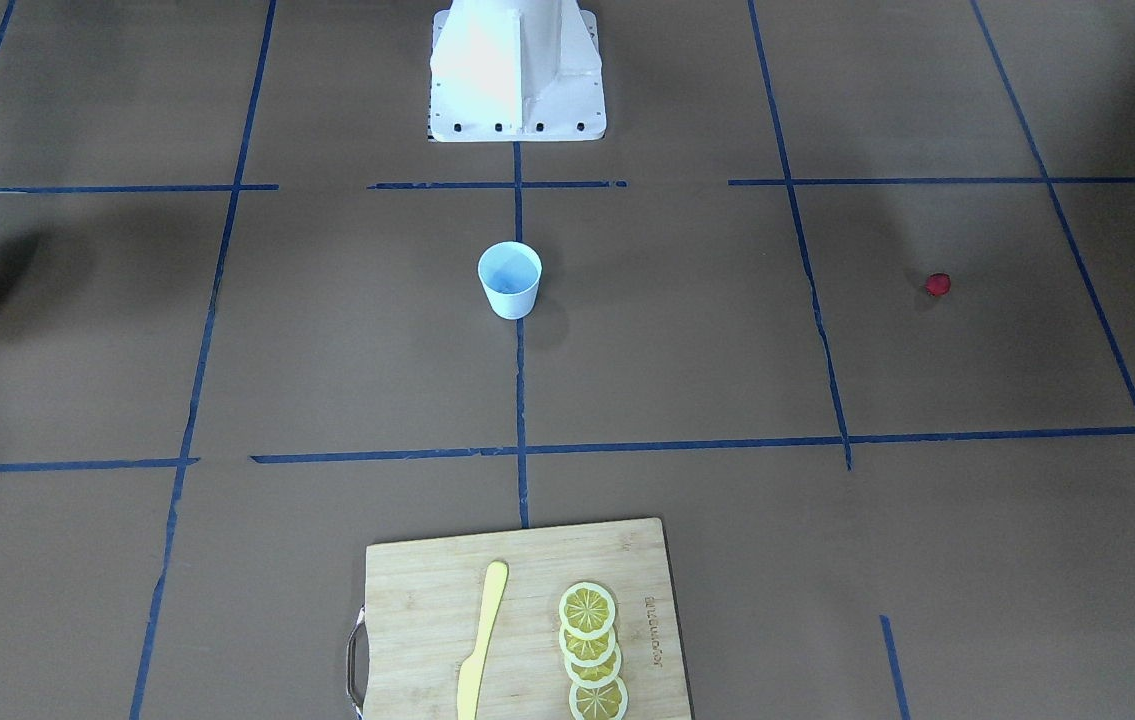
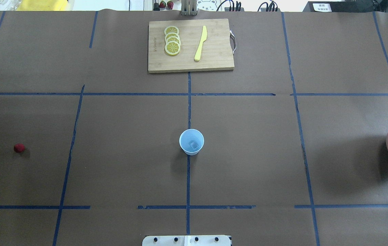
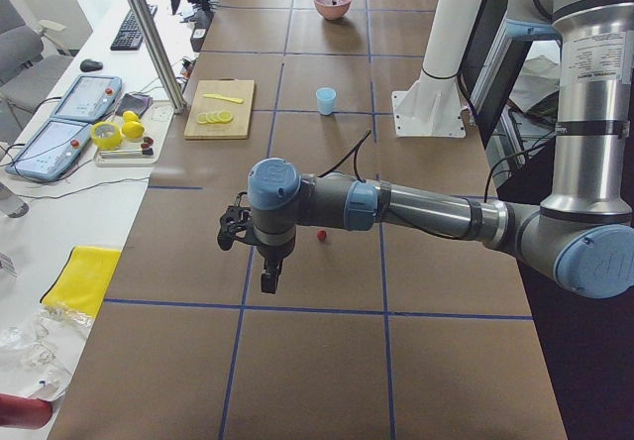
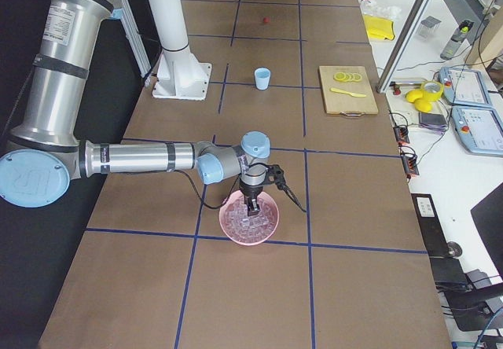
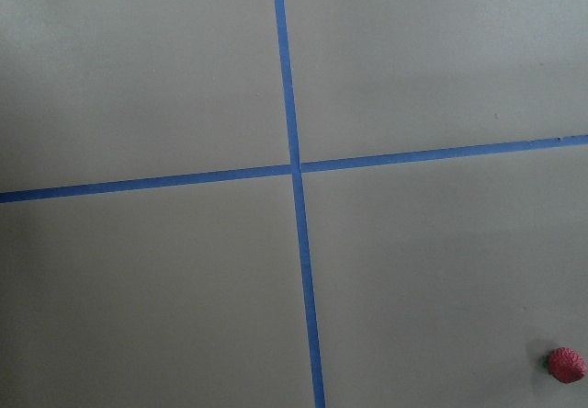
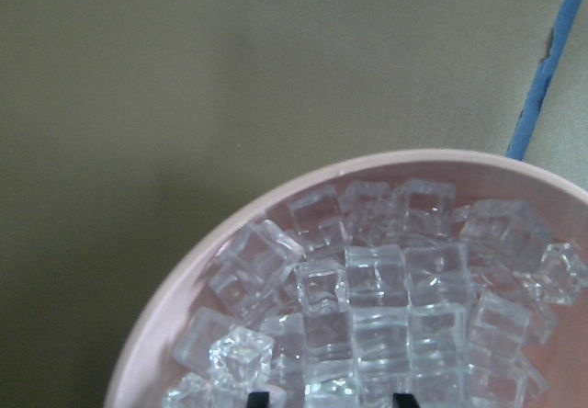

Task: Put ice and strawberries in cup
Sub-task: 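Grasp another ice cube from the bowl with the right gripper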

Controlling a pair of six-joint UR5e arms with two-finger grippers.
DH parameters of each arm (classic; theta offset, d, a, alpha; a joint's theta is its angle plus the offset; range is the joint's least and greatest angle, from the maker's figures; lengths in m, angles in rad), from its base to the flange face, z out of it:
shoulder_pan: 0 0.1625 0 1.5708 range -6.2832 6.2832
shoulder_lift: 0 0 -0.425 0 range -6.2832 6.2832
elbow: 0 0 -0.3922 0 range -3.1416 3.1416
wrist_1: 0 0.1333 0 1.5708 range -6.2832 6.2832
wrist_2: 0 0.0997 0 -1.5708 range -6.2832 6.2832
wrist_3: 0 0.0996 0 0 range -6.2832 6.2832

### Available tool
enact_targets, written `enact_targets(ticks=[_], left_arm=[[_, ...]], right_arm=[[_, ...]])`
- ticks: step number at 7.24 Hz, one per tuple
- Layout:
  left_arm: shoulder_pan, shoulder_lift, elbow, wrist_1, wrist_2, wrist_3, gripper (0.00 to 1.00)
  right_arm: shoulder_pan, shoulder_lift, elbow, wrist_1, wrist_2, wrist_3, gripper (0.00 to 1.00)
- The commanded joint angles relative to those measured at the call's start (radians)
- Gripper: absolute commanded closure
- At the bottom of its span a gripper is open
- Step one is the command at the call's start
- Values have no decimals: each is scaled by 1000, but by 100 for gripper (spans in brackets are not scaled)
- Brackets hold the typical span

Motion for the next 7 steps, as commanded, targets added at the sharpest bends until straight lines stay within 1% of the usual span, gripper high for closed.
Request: enact_targets(ticks=[1, 5, 6, 7], left_arm=[[0, 0, -1, 0, 0, 0, 0], [0, -1, -4, 0, 0, 0, 0], [0, 0, -4, 0, 0, -2, 0], [0, -1, -5, 0, 0, -2, 0]], right_arm=[[-9, -2, -2, 0, 0, -2, 46], [-11, -7, -2, -3, 0, -14, 46], [-11, -9, -4, -2, 2, -15, 54], [-11, -12, -4, 0, 3, -17, 77]])
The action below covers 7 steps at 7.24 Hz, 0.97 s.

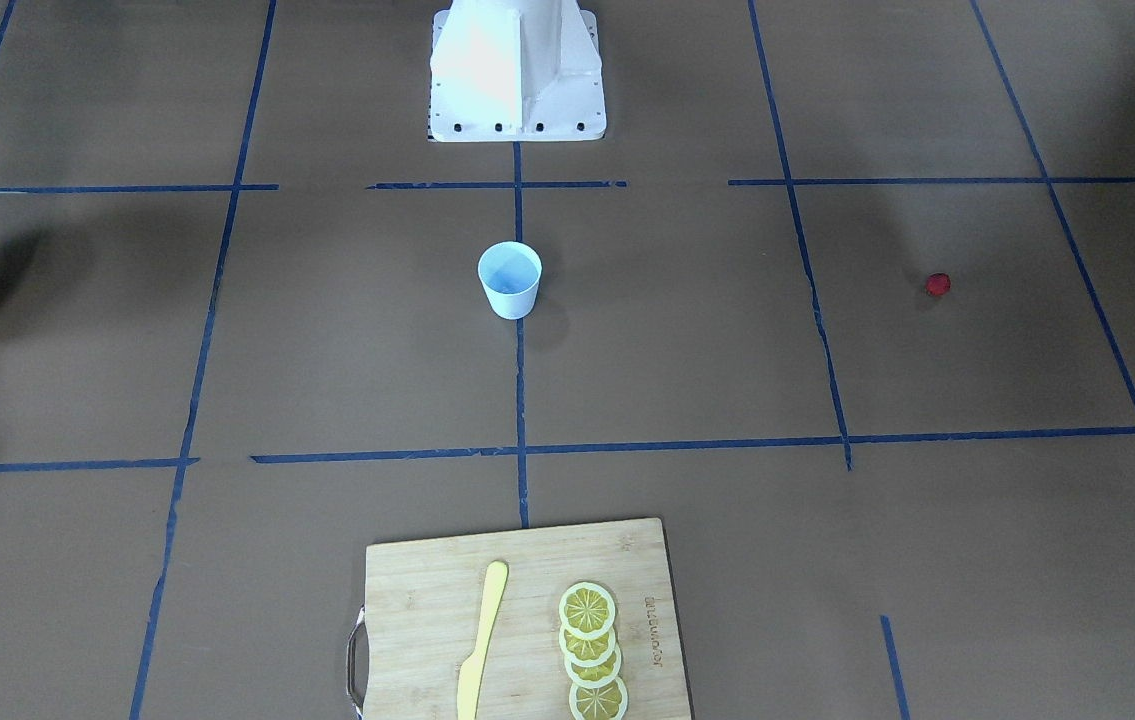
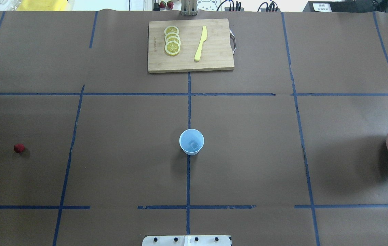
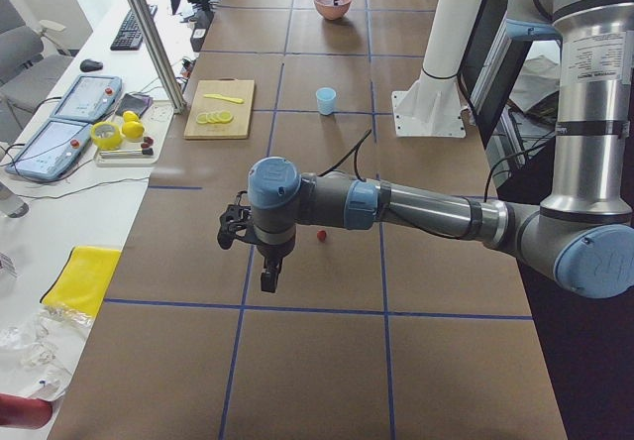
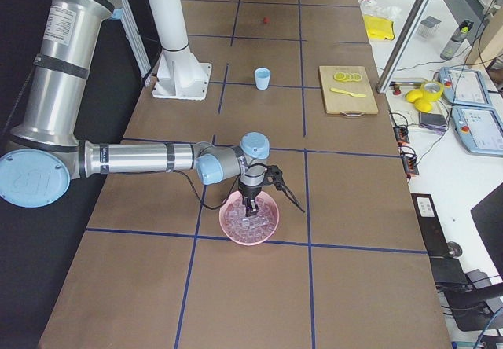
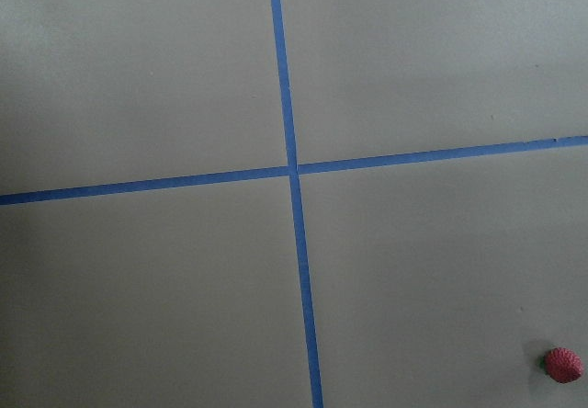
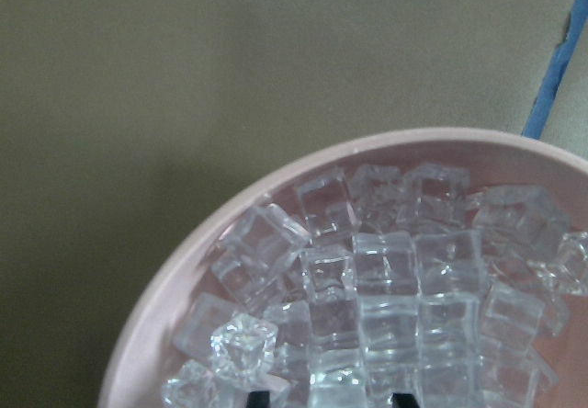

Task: Put ice and strawberries in cup
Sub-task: 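Grasp another ice cube from the bowl with the right gripper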

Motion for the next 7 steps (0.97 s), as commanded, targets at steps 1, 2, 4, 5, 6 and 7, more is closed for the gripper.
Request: enact_targets(ticks=[1, 2, 4, 5, 6, 7], left_arm=[[0, -1, -1, 0, 0, -2, 0], [0, 1, -1, 0, 0, -2, 0], [0, -1, -3, 0, 0, -2, 0], [0, 1, -3, 0, -2, -2, 0], [0, 1, -3, 2, -2, -2, 0], [0, 1, -3, 2, -2, -2, 0]], right_arm=[[1, -5, 1, 3, 6, -2, 95], [3, -3, 10, 2, 6, -2, 100], [18, -17, 97, -12, 14, -4, 100], [41, -40, 169, -34, 25, -4, 100], [70, -38, 255, -105, 34, -4, 100], [98, -17, 339, -203, 34, -4, 100]])
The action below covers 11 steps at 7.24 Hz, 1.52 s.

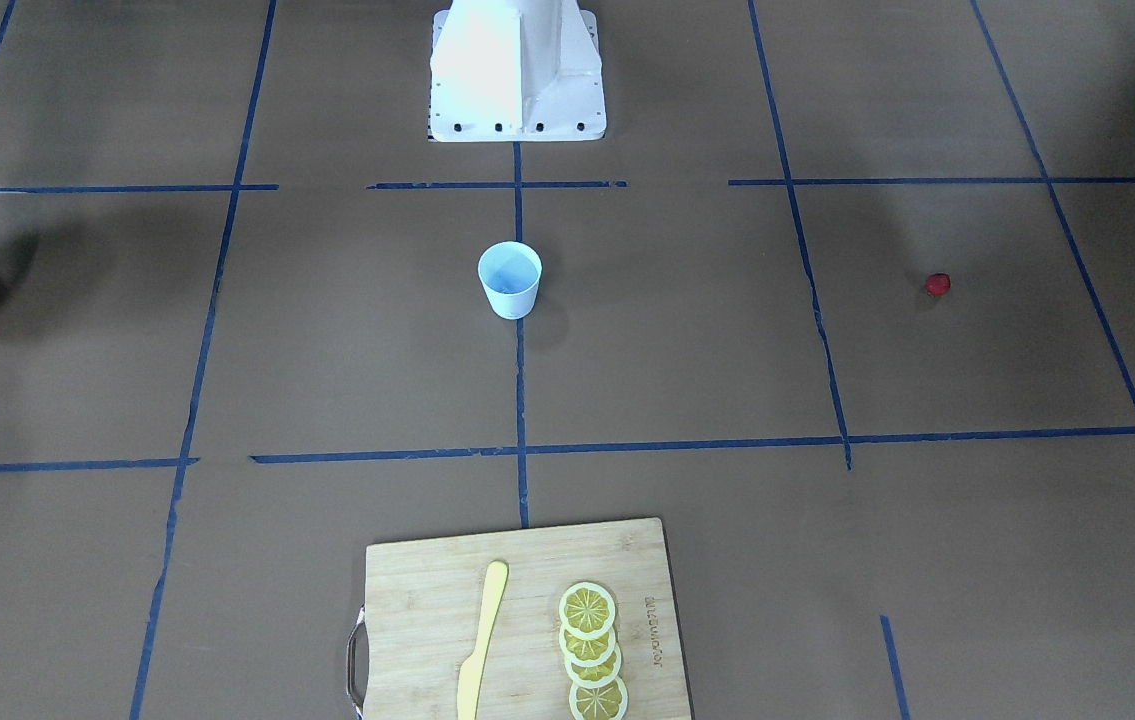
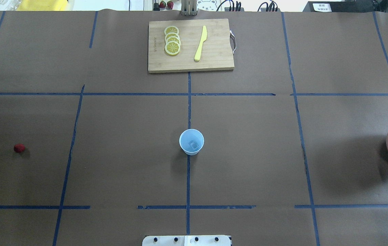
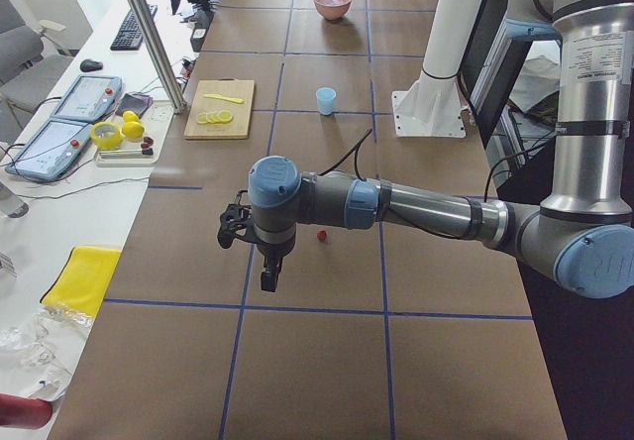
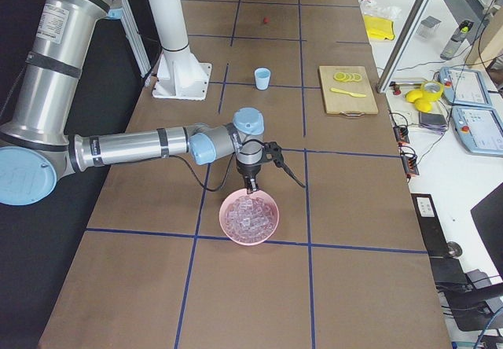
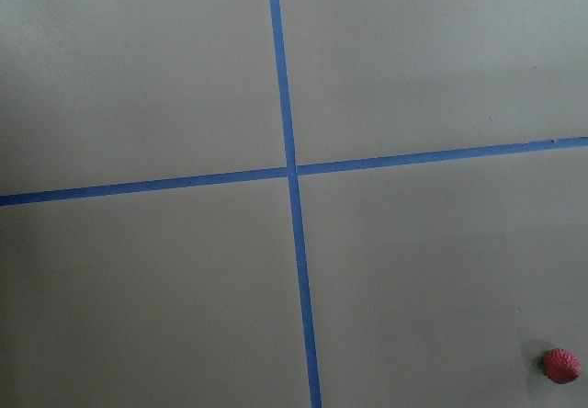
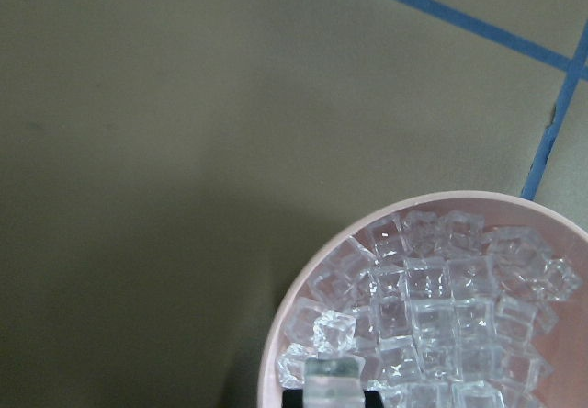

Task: Put ice and strawberries in cup
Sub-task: 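Grasp another ice cube from the bowl with the right gripper, then carry the ice cube with the right gripper over the blue cup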

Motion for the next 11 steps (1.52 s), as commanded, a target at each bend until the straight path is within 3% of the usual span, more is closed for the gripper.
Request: enact_targets(ticks=[1, 2, 5, 6, 8, 11], left_arm=[[0, 2, 0, 1, 0, 0, 0], [0, 14, -2, -1, -6, 0, 0], [-2, 16, -6, 1, -23, 0, 0], [-2, 16, -8, 1, -23, 0, 0], [0, 14, 1, 1, -25, 0, 0], [0, 14, 9, -1, -25, 0, 0]], right_arm=[[37, 65, 159, -179, 12, 11, 100], [31, 178, 161, -271, 52, 26, 100], [-99, 552, 151, -604, 46, 200, 100], [-173, 648, 106, -615, 45, 319, 100], [-324, 881, -73, -612, 22, 554, 100], [-517, 1117, -251, -588, -102, 786, 100]])
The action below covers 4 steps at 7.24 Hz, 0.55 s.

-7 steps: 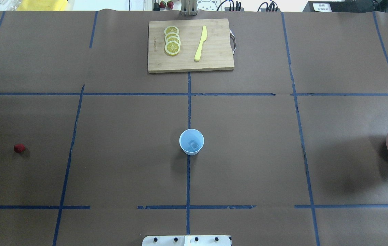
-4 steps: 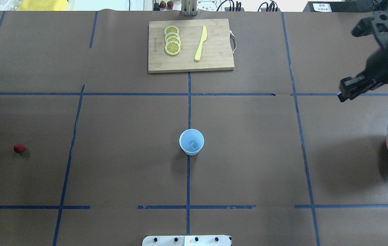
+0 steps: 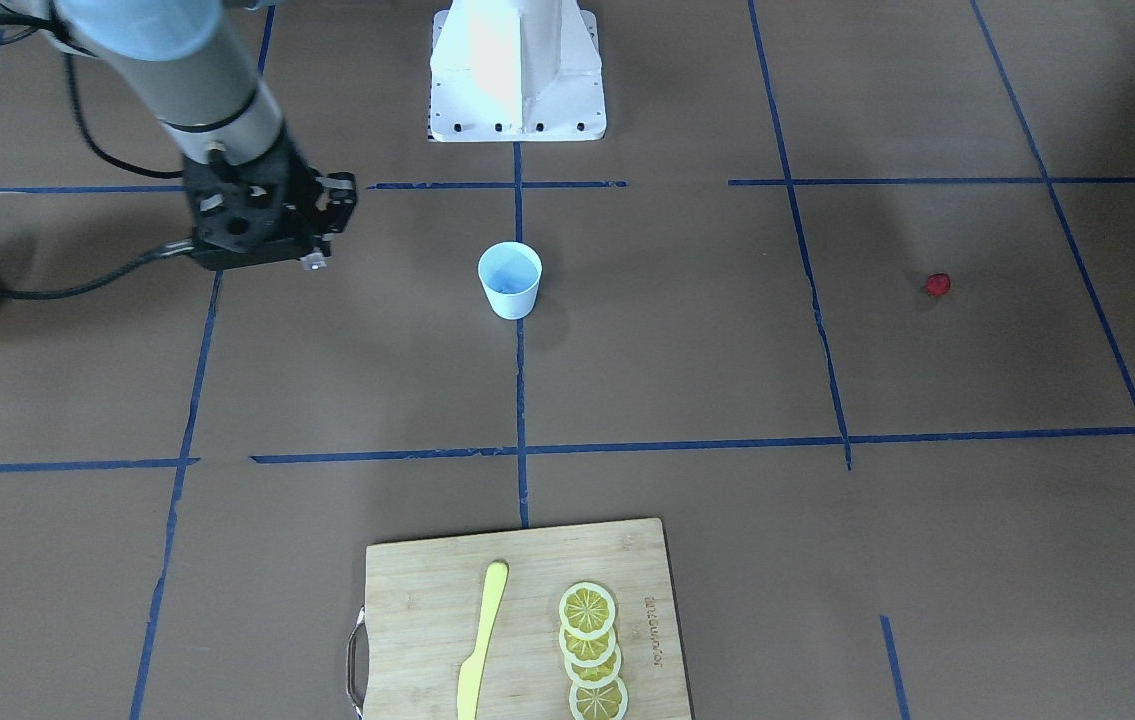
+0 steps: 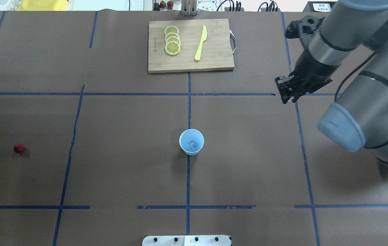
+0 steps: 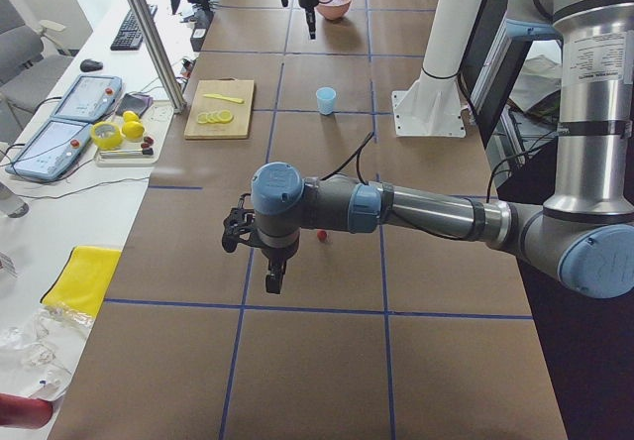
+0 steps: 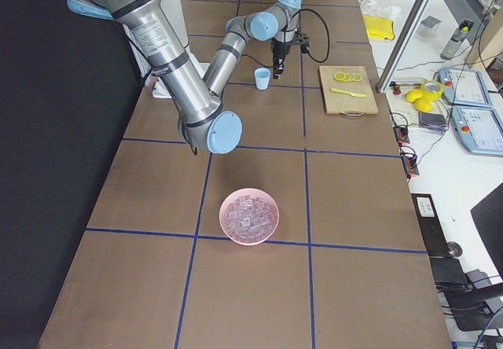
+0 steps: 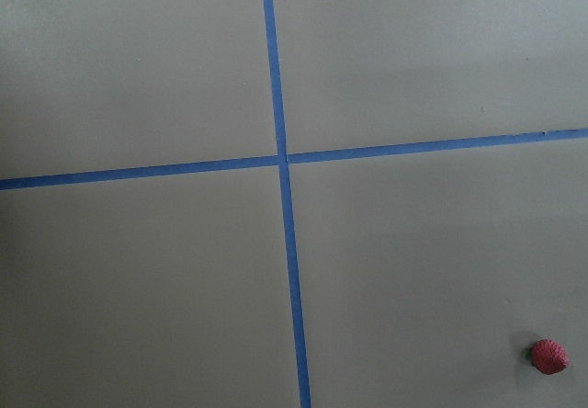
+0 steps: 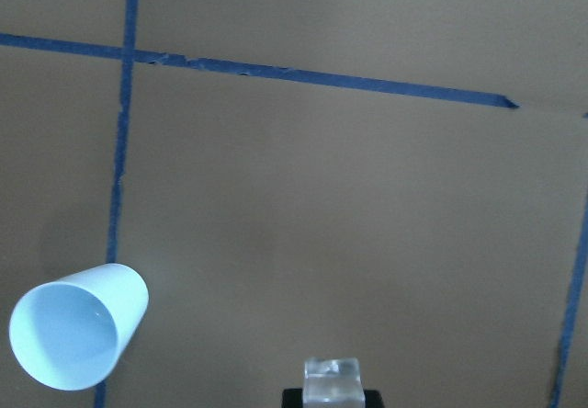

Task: Put ice and strawberries in cup
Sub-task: 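Carry the ice cube with the right gripper over the blue cup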

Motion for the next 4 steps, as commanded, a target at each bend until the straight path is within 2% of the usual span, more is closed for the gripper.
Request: enact_targets(ticks=[1, 2, 4], left_arm=[[0, 0, 5, -1, 0, 0, 0], [0, 0, 6, 1, 1, 0, 0], [0, 0, 18, -1, 0, 0, 0]], right_arm=[[-120, 137, -142, 100, -69, 168, 100], [-172, 161, -208, 165, -124, 230, 100], [-219, 165, -227, 170, -169, 232, 99]])
